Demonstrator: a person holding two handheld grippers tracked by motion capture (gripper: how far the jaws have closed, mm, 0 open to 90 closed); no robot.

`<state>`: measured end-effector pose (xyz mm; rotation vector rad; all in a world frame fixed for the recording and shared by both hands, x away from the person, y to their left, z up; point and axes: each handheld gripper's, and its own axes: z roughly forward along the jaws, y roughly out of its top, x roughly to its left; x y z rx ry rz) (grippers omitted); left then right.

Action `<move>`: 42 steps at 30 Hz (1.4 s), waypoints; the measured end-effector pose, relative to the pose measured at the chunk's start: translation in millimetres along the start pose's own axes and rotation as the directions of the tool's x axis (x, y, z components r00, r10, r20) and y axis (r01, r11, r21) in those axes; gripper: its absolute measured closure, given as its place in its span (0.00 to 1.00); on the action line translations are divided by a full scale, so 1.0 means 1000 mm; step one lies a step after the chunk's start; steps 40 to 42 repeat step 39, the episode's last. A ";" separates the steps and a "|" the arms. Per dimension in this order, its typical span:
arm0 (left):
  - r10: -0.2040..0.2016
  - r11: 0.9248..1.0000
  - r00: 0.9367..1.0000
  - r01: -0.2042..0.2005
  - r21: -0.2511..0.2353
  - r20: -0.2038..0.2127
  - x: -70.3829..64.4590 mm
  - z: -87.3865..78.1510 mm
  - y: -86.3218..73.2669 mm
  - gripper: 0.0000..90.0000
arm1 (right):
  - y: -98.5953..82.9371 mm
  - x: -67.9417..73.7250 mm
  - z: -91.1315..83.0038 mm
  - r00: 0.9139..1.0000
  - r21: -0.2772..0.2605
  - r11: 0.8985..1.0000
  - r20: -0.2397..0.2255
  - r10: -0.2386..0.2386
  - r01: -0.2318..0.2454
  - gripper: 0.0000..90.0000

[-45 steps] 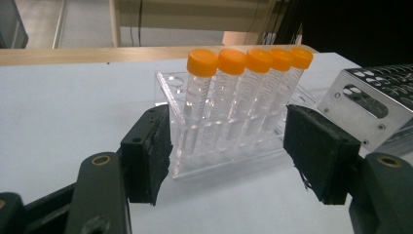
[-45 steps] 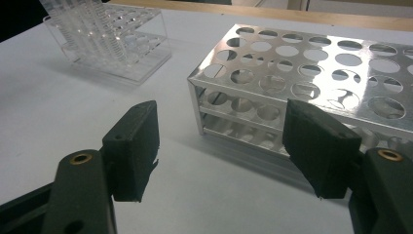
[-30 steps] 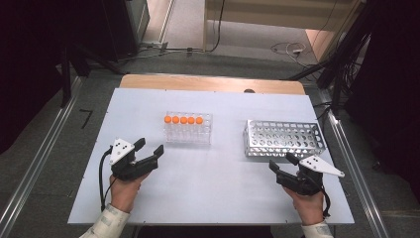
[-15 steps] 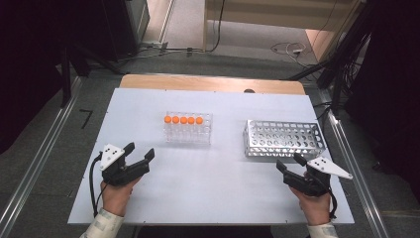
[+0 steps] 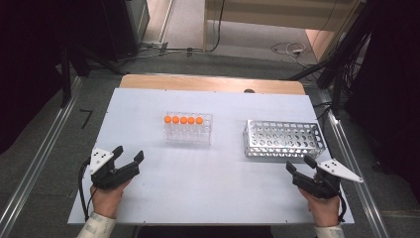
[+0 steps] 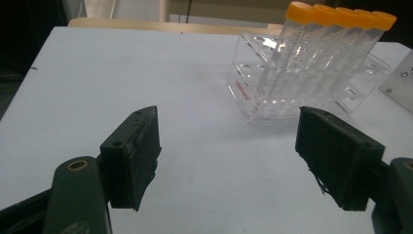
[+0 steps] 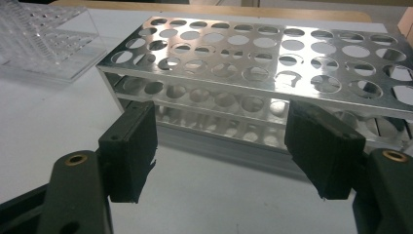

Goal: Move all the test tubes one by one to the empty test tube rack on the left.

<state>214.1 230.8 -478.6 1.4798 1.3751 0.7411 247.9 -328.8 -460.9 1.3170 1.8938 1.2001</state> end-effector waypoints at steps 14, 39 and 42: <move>0.007 1.000 1.000 -0.006 0.009 -0.030 0.009 -0.006 -0.004 0.27 | -0.007 -0.015 -0.007 0.999 0.006 1.000 0.036 0.027 -0.027 0.29; -0.027 0.998 0.996 0.030 0.046 -0.080 0.029 -0.013 -0.013 0.25 | -0.021 -0.044 -0.014 0.989 0.034 0.997 0.133 0.067 -0.072 0.28; -0.027 0.998 0.996 0.030 0.046 -0.080 0.029 -0.013 -0.013 0.25 | -0.021 -0.044 -0.014 0.989 0.034 0.997 0.133 0.067 -0.072 0.28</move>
